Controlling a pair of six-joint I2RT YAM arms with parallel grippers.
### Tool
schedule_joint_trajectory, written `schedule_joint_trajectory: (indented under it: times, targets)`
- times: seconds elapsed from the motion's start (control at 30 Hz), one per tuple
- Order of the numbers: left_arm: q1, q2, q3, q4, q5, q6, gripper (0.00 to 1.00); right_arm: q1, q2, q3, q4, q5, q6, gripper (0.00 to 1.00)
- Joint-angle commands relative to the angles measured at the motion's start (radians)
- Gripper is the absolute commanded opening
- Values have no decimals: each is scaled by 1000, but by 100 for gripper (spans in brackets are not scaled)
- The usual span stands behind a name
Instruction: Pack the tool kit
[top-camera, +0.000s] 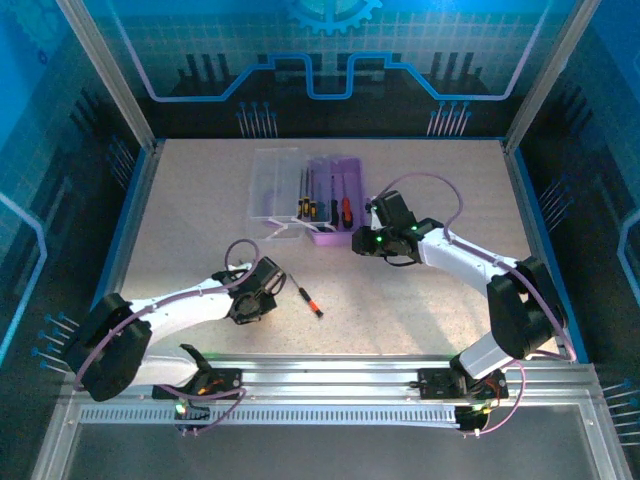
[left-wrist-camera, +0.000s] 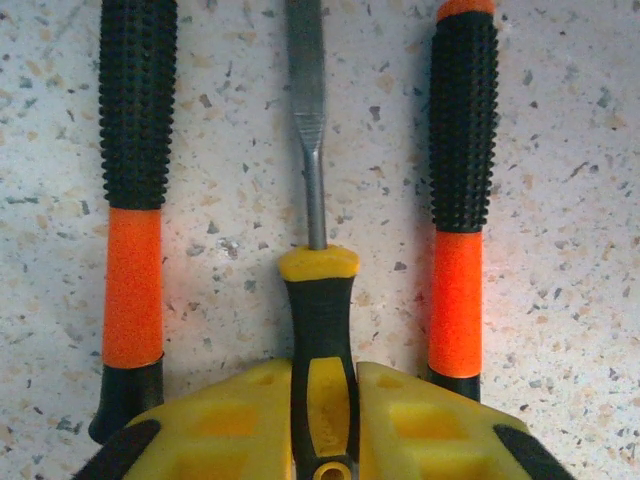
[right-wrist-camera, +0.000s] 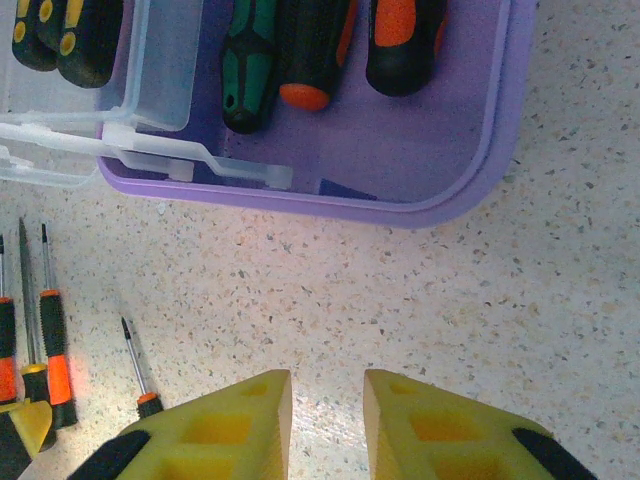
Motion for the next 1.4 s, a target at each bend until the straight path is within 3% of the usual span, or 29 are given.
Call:
schedule_joint_trajectory:
  times: [0.0, 0.17, 0.53, 0.8, 0.93, 1.1, 1.2, 1.37]
  targets:
    - [-4, -3, 1, -6, -7, 44, 14, -14, -31, -6, 15, -12, 13, 27]
    - [-2, -28, 18, 13, 39, 117, 11, -14, -37, -1, 7, -4, 8, 27]
    - [-3, -138, 72, -147, -25, 153, 9, -23, -57, 2, 2, -21, 11, 27]
    - [-14, -243, 157, -183, 30, 233, 6, -15, -97, -2, 45, -115, 37, 28]
    - [-75, -280, 213, -156, 48, 240, 7, 11, -111, 22, 74, -180, 70, 34]
    - [-150, -209, 265, -58, 99, 291, 8, 60, -110, 66, 165, -276, 105, 42]
    - [-159, -158, 279, -1, 136, 309, 7, 79, -97, 70, 257, -333, 148, 51]
    - [-161, -125, 290, 79, 208, 321, 8, 99, -54, 63, 381, -380, 236, 53]
